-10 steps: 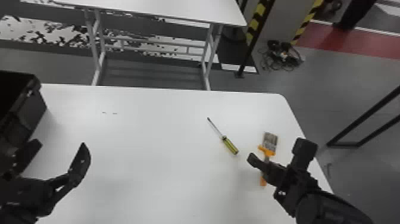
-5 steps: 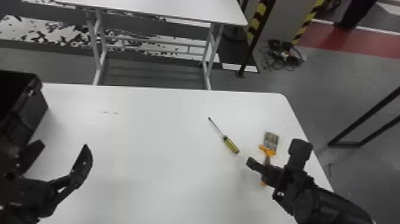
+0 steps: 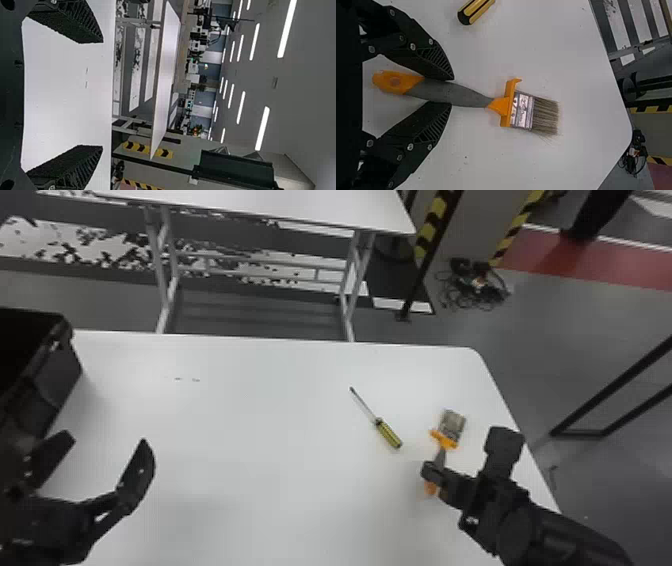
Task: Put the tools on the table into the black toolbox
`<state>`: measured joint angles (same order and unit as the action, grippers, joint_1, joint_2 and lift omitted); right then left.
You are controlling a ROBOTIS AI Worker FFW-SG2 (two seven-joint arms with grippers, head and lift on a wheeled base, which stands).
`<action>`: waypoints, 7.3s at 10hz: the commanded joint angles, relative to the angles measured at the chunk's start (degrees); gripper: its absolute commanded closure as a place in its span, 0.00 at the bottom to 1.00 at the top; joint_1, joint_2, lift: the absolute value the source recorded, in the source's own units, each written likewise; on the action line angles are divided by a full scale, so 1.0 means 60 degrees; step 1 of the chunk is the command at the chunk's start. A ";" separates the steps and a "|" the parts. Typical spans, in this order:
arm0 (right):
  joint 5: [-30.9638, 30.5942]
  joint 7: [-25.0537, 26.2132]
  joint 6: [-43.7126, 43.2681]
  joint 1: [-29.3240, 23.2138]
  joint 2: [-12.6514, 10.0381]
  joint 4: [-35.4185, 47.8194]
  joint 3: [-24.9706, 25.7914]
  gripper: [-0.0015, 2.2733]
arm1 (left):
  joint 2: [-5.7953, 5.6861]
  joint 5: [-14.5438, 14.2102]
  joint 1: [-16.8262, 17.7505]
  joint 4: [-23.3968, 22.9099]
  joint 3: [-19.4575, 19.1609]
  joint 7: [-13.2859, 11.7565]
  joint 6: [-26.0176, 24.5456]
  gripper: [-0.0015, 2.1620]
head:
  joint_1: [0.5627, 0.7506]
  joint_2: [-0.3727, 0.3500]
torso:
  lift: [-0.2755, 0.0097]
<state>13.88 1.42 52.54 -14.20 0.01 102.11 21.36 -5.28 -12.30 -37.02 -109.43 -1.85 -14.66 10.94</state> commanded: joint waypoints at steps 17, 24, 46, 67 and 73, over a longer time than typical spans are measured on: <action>0.0075 -0.0604 -0.1673 -0.2116 -0.0010 0.3211 -0.0558 0.99 | -0.0028 -0.0190 0.0091 -0.0746 0.0264 -0.0252 -0.0351 0.02 | 0.70 0.18 | 0.70; -0.0555 -0.1116 -0.3138 -0.2717 -0.0010 0.3533 -0.1759 0.99 | 0.0075 -0.0864 0.0515 -0.1141 0.0792 -0.0530 -0.1992 0.02 | 0.70 0.22 | 0.70; -0.2225 -0.2405 -0.3548 -0.3552 -0.0010 0.4544 -0.5978 0.99 | 0.0104 -0.5728 0.4602 0.1246 0.1231 -0.1424 -0.7178 0.03 | 0.70 0.48 | 0.70; -0.1287 -0.2083 -0.4602 -0.4211 -0.0010 0.4705 -0.5099 0.03 | 0.0002 -0.5405 0.4573 0.1276 0.0220 -0.2596 -0.8291 0.99 | 0.70 0.47 | 0.70; 0.0500 -0.2552 -0.5423 -0.4812 -0.0010 0.4529 -0.2565 0.03 | -0.0306 -0.3677 0.3430 -0.2006 -0.1992 -0.2347 -0.8320 0.99 | 0.70 0.47 | 0.70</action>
<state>16.14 -13.75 20.03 -42.96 0.00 129.52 4.79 -6.95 -34.96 -16.08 -120.36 -12.54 -28.72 -38.99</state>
